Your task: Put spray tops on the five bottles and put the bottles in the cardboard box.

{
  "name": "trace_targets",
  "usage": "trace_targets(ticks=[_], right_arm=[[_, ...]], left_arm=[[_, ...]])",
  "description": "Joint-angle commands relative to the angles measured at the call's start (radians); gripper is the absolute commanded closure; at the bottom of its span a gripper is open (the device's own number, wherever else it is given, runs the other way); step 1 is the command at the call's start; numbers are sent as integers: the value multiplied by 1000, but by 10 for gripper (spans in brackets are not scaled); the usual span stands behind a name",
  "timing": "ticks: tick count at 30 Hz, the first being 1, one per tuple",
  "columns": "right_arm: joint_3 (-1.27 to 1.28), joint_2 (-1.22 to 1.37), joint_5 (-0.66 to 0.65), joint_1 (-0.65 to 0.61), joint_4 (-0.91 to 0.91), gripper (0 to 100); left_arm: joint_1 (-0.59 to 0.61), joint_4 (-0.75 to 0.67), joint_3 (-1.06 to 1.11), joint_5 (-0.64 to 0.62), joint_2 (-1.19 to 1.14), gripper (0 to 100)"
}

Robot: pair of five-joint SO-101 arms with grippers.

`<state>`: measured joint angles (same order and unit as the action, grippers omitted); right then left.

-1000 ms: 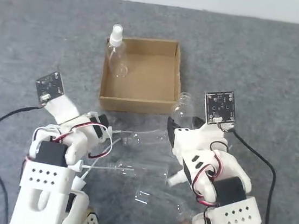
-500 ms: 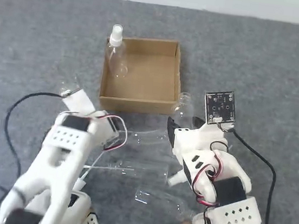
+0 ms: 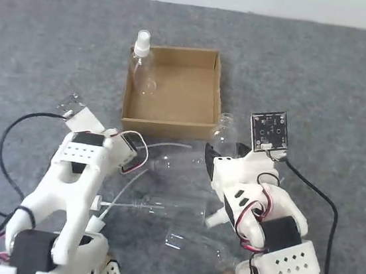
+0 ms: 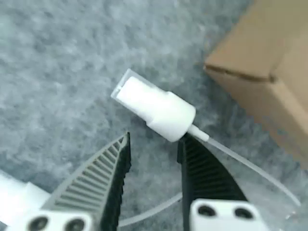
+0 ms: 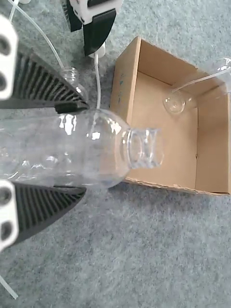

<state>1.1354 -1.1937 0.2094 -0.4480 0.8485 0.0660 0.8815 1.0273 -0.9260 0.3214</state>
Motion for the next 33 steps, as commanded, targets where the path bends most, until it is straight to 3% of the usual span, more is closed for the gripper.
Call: trace_targets(ticks=[1, 8, 16, 25, 33], right_arm=[[-8, -22, 6, 16, -25, 993], [-8, -22, 6, 16, -25, 993], [-8, -22, 6, 16, -25, 993], [-8, -22, 6, 16, -25, 993], [-8, -22, 6, 16, -25, 993]], left_arm=[[18, -18, -56, -6, 6, 831], [17, -15, -58, -11, 8, 602], [114, 78, -133, -12, 3, 648], [120, 77, -105, -11, -5, 736], [121, -52, -41, -11, -5, 772]])
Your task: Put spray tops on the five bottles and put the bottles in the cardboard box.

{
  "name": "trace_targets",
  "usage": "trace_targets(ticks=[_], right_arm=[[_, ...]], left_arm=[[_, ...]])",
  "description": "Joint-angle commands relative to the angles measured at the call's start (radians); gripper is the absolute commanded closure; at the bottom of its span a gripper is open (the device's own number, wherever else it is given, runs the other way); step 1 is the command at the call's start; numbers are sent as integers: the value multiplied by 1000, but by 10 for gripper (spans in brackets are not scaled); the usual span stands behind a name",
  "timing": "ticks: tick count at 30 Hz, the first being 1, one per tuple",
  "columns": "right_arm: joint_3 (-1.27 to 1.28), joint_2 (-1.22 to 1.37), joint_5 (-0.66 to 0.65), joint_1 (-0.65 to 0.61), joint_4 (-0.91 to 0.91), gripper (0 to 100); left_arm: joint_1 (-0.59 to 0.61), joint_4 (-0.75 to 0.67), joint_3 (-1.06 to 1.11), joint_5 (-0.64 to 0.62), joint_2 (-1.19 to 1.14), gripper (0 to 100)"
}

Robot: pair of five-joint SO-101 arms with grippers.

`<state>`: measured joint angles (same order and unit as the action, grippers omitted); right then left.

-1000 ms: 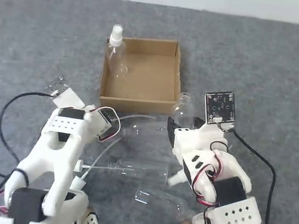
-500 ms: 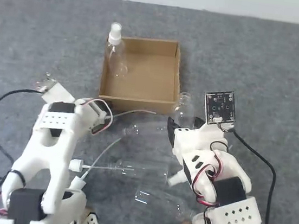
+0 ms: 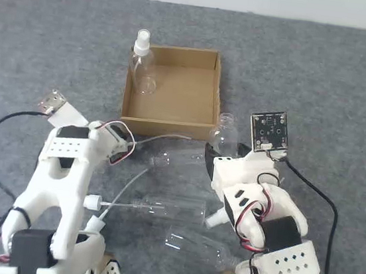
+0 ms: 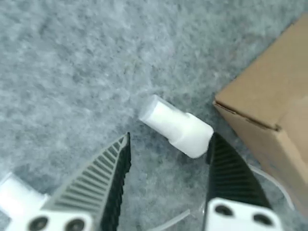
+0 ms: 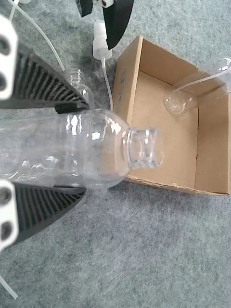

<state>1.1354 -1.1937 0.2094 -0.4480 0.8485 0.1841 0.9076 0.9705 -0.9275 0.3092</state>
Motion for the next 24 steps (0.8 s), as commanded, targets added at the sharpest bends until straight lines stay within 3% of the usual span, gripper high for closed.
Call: trace_targets(ticks=[1, 10, 17, 24], right_arm=[[-8, -22, 6, 16, -25, 993], [-8, -21, 6, 16, -25, 993], [-8, -21, 6, 16, -25, 993], [-8, -21, 6, 16, -25, 993]], left_arm=[[3, -89, 22, -9, 8, 772], [29, -101, -8, -9, -77, 772], [31, 35, -170, -51, -249, 772], [31, 43, -177, -52, -239, 773]])
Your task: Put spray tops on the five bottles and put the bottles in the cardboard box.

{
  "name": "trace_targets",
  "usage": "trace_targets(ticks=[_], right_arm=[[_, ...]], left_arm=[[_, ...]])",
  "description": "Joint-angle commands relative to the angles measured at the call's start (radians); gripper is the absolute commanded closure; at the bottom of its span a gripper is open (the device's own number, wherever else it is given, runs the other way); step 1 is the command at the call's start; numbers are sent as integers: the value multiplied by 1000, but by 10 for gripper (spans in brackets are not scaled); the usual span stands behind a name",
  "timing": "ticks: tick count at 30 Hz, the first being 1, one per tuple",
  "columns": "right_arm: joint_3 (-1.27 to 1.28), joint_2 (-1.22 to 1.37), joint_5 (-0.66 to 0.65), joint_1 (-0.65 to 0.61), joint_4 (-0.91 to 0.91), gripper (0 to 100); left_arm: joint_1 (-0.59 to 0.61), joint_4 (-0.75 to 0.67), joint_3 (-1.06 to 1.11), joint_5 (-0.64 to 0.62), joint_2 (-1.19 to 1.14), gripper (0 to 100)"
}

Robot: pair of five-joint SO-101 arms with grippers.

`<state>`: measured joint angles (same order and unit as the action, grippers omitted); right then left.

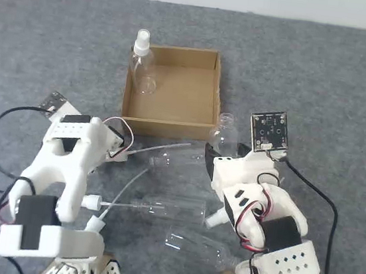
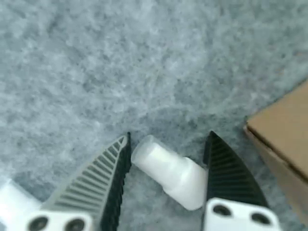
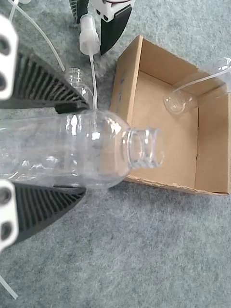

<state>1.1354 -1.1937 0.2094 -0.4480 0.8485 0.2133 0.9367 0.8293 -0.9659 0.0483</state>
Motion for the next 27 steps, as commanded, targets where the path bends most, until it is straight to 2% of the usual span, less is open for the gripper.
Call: trace_targets(ticks=[1, 6, 13, 22, 27], right_arm=[[-8, -21, 6, 16, -25, 993], [-8, -21, 6, 16, -25, 993], [-8, -22, 5, 16, -25, 993], [-8, -22, 5, 16, -25, 993], [-8, -22, 5, 16, -25, 993]], left_arm=[[2, 14, -36, -14, 21, 773], [3, 14, -36, -12, 21, 788], [11, 8, -41, -12, 18, 991], [52, -2, -53, -11, 23, 988], [97, 89, -147, 20, 23, 988]])
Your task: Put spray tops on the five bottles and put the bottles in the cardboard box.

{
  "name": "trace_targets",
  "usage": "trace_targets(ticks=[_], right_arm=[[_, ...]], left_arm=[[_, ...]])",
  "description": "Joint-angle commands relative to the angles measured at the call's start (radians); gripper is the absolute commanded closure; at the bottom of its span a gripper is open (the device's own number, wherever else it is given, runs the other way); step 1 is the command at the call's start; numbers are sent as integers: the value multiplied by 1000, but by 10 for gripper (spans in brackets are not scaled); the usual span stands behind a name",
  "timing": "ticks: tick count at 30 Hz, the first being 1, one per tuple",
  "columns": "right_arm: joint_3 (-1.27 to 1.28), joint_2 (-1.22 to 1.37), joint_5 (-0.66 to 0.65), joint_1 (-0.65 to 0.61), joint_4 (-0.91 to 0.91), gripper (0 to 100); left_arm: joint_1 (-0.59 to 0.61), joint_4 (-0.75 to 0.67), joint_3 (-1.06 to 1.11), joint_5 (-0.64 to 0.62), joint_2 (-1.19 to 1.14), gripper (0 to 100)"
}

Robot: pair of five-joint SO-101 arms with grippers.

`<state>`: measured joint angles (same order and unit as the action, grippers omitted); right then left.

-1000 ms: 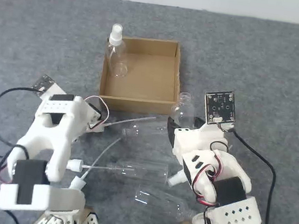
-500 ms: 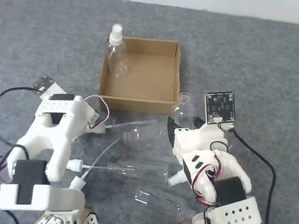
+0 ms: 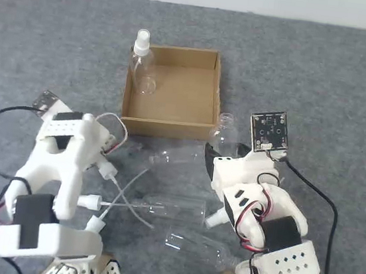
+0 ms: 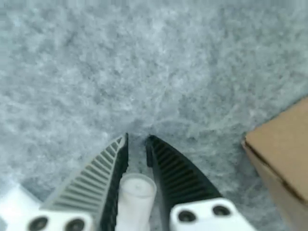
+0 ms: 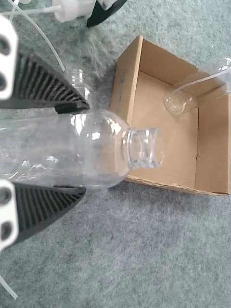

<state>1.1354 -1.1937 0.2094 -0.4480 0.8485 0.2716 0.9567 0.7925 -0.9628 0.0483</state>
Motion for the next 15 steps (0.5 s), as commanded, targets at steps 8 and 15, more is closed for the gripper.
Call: trace_targets(ticks=[8, 15], right_arm=[[-8, -22, 5, 16, -25, 993], [-8, -22, 5, 13, -25, 993]], left_arm=[[48, 184, -240, 20, 23, 988], [48, 256, -263, 20, 216, 988]])
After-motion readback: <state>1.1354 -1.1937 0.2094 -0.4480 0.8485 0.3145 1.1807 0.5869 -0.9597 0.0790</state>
